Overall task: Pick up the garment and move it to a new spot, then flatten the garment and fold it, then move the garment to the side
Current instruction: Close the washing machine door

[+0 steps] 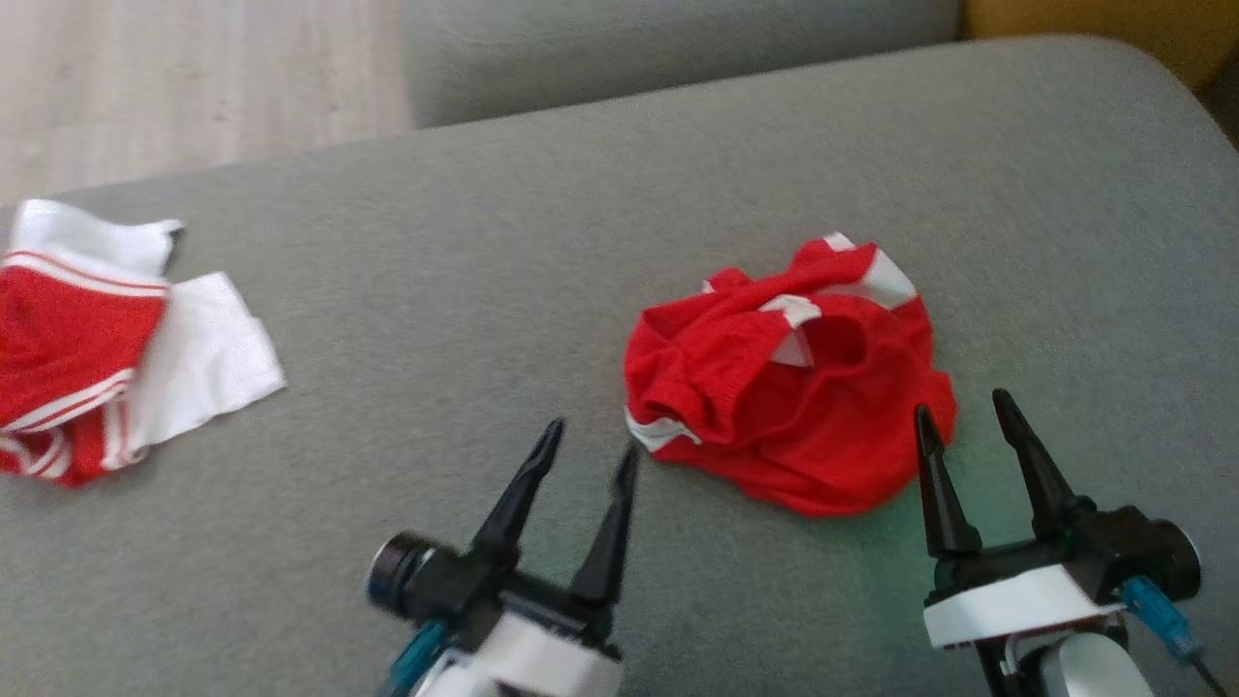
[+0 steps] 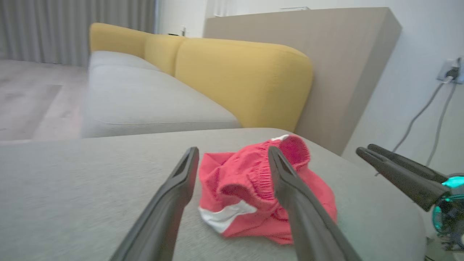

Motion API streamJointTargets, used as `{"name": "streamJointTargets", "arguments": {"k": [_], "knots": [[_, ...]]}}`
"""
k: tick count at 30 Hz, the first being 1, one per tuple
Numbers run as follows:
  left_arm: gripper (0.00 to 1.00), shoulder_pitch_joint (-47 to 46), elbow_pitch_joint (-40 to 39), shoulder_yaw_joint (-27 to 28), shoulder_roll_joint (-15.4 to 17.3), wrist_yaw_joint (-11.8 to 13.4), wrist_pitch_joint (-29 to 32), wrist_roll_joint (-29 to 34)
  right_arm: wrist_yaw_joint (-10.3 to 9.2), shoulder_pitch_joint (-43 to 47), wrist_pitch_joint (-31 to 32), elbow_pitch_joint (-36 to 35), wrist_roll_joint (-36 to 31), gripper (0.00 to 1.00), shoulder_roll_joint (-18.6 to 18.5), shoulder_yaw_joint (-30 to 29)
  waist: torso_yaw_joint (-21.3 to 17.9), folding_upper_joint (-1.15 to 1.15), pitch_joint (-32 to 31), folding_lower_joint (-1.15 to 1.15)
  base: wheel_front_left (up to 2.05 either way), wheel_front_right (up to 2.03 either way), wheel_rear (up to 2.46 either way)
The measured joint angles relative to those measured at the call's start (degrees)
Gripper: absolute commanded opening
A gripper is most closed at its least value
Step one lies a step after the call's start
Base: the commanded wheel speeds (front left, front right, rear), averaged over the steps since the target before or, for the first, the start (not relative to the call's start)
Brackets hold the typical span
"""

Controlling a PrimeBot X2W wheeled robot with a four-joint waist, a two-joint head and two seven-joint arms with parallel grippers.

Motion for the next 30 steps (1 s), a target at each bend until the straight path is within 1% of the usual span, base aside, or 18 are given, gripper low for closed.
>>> {"name": "streamJointTargets", "arguments": {"k": [4, 5, 9, 11, 14, 17, 20, 23, 26, 28, 30], "knots": [[1.0, -6.19, 4.52, -6.65, 0.0, -2.93, 0.03, -4.38, 0.0, -0.77, 0.0, -0.18, 0.03, 1.0, 0.0, 0.38, -2.9, 0.0, 2.54, 0.0, 0.0, 0.0, 0.0], [1.0, -6.19, 4.52, -6.65, 0.0, -2.93, 0.03, -4.38, 0.0, -0.77, 0.0, -0.18, 0.03, 1.0, 0.0, 0.38, -2.9, 0.0, 2.54, 0.0, 0.0, 0.0, 0.0], [1.0, -11.1, 7.36, -13.71, -0.01, -5.1, 2.75, -12.4, 0.0, -1.66, 0.0, -0.18, 0.52, 1.0, 0.0, 1.09, -5.58, 0.0, 4.89, 0.0, 0.0, 0.0, 0.0], [1.0, -13.32, 7.7, -16.86, -0.01, -5.49, 4.28, -17.4, 0.0, -2.49, 0.0, -0.22, 0.57, 1.0, 0.0, 1.14, -6.76, 0.0, 6.0, 0.0, 0.0, 0.0, 0.0], [1.0, -16.58, 7.98, -20.94, -0.02, -5.99, 5.38, -22.14, 0.0, -3.17, 0.0, -0.34, 0.93, 1.0, 0.0, 1.22, -8.07, 0.0, 7.58, -0.01, 0.0, 0.0, 0.0], [1.0, -19.85, 8.76, -23.21, -0.01, -6.34, 5.23, -25.98, 0.0, -3.18, 0.0, -0.37, 0.93, 1.0, 0.0, 1.37, -8.94, 0.0, 8.94, -0.01, 0.0, 0.0, 0.0], [1.0, -23.09, 9.9, -23.82, -0.01, -6.22, 4.31, -30.66, 0.0, -3.63, 0.0, -0.36, 0.93, 1.0, 0.0, 1.79, -9.61, 0.0, 9.91, -0.01, 0.0, 0.0, 0.0], [1.0, -25.73, 10.6, -23.75, -0.01, -4.34, 3.33, -37.64, 0.0, -4.86, 0.0, -0.43, 0.94, 1.0, 0.0, 2.47, -10.26, 0.0, 10.75, -0.01, 0.0, 0.0, 0.0], [1.0, -28.05, 10.79, -23.68, -0.01, -3.77, 2.49, -46.02, 0.0, -5.67, 0.0, -0.48, 1.44, 1.0, 0.0, 2.88, -10.81, 0.0, 11.47, -0.01, 0.0, 0.0, 0.0], [1.0, -29.42, 10.55, -23.53, -0.01, -2.89, 2.19, -52.89, 0.0, -5.68, 0.0, -0.46, 1.44, 1.0, 0.0, 3.04, -11.12, 0.0, 11.81, -0.01, 0.0, 0.0, 0.0], [1.0, -30.78, 10.15, -23.56, -0.01, -2.69, 1.79, -59.73, 0.0, -5.69, 0.0, -0.45, 1.45, 1.0, 0.0, 3.22, -11.4, 0.0, 12.07, -0.01, 0.0, 0.0, 0.0]]}}
